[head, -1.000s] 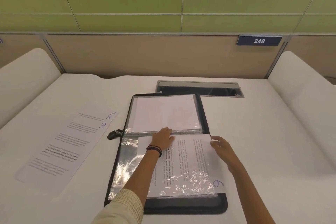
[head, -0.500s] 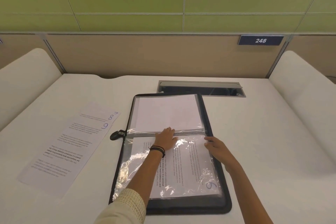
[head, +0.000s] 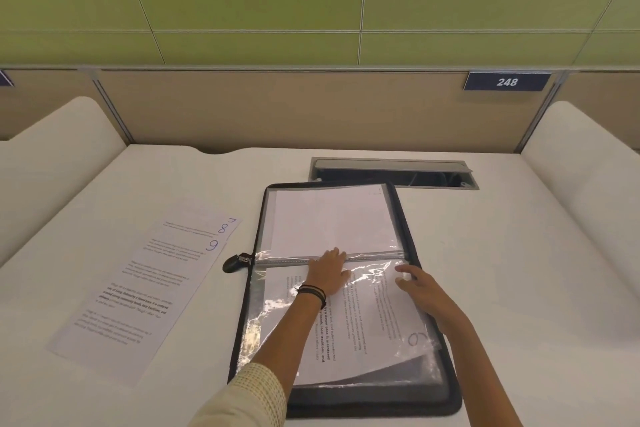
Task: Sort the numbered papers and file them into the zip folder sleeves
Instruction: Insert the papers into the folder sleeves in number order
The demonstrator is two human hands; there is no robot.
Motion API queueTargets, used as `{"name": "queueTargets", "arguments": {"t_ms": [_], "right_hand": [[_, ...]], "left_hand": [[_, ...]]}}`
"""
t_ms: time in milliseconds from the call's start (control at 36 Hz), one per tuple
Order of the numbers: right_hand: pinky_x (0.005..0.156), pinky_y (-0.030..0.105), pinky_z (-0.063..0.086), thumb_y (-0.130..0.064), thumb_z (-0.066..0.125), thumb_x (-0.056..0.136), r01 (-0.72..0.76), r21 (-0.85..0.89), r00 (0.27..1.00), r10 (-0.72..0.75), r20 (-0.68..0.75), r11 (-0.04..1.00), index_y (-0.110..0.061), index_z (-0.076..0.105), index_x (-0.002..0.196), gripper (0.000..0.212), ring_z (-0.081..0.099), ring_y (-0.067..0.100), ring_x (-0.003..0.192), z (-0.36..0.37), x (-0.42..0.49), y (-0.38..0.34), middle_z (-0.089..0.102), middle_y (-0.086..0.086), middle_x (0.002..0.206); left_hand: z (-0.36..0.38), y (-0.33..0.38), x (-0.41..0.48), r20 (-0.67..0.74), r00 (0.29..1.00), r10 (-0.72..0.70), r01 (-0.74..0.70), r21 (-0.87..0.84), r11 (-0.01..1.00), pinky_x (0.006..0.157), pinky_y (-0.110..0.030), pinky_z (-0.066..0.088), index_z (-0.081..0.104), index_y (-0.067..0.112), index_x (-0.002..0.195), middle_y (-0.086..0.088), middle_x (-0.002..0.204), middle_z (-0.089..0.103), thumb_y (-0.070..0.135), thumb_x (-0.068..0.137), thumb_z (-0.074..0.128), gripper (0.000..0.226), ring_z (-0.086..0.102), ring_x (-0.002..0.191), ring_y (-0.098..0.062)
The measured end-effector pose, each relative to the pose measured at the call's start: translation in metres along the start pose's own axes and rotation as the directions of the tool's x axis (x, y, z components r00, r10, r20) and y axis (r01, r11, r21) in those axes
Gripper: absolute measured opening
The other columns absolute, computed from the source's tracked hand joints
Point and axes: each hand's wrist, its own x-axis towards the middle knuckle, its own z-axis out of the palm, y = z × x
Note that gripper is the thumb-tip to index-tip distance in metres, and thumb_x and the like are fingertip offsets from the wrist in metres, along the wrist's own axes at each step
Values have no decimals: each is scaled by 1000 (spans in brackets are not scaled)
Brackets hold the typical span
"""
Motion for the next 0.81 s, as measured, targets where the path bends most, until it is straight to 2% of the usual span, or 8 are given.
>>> {"name": "queueTargets", "arguments": {"t_ms": [167,278,361,444,556,611,722,806], "right_hand": [[65,22,46,-26,43,99,9,-17,1000,-9,5,1000,-24,49,120,22,59,17,86,4,-4,-5,57,1,101],[65,23,46,-23,44,99,2,1,1000,-2,-26,1000,-23,51,118,21,59,19,88,3,-6,-4,57,1,102],[71,26,46,-19,44,98,-12,3,998,12,-61,1000,-21,51,115,18,59,21,92,1,-5,-1,55,6,108],[75,29,47,-17,44,98,-27,-11,997,26,-79,1000,-19,51,115,19,60,23,93,-2,-4,4,56,9,109],[67,25,47,-18,44,98,-45,-39,994,41,-105,998,-16,51,120,23,60,22,92,-2,-2,12,57,10,111],[71,27,46,-18,44,98,-48,-76,992,38,-122,996,-14,51,122,25,59,21,93,-1,-1,15,56,8,111],[92,35,42,-11,49,94,-60,-121,975,32,-220,991,-7,54,125,31,51,22,100,2,4,20,55,10,111],[94,34,38,-8,51,93,-53,-119,952,15,-304,991,-5,56,123,31,53,29,110,8,7,23,58,14,121]], "left_hand": [[-2,-5,-1,3,1000,26,-26,-12,1000,107,-49,32,30,9,143,-9,149,29,32,100,35,49,32,135,-23],[0,-11,-1,28,997,67,-67,-28,997,111,-49,26,24,9,147,-9,156,18,36,101,35,54,23,141,-24],[-5,-19,-6,49,991,124,-117,-120,986,116,-42,18,20,11,150,-10,158,10,32,102,34,54,14,145,-23],[-11,-30,-14,55,985,163,-143,-267,953,115,-31,15,26,13,149,-8,157,16,30,102,36,50,19,144,-21],[-17,-47,-28,17,987,160,-141,-395,908,113,-28,19,35,16,145,-2,154,28,30,101,40,46,27,141,-19],[-17,-59,-36,-20,990,142,-137,-426,894,112,-27,21,38,16,143,0,152,32,30,101,41,45,30,139,-17],[-11,-88,-53,-79,993,88,-115,-488,865,112,-26,20,40,20,142,6,152,30,29,100,43,44,28,139,-12],[-9,-111,-66,-120,992,40,-99,-536,838,113,-27,22,45,21,138,5,151,32,27,99,45,39,30,138,-11]]}}
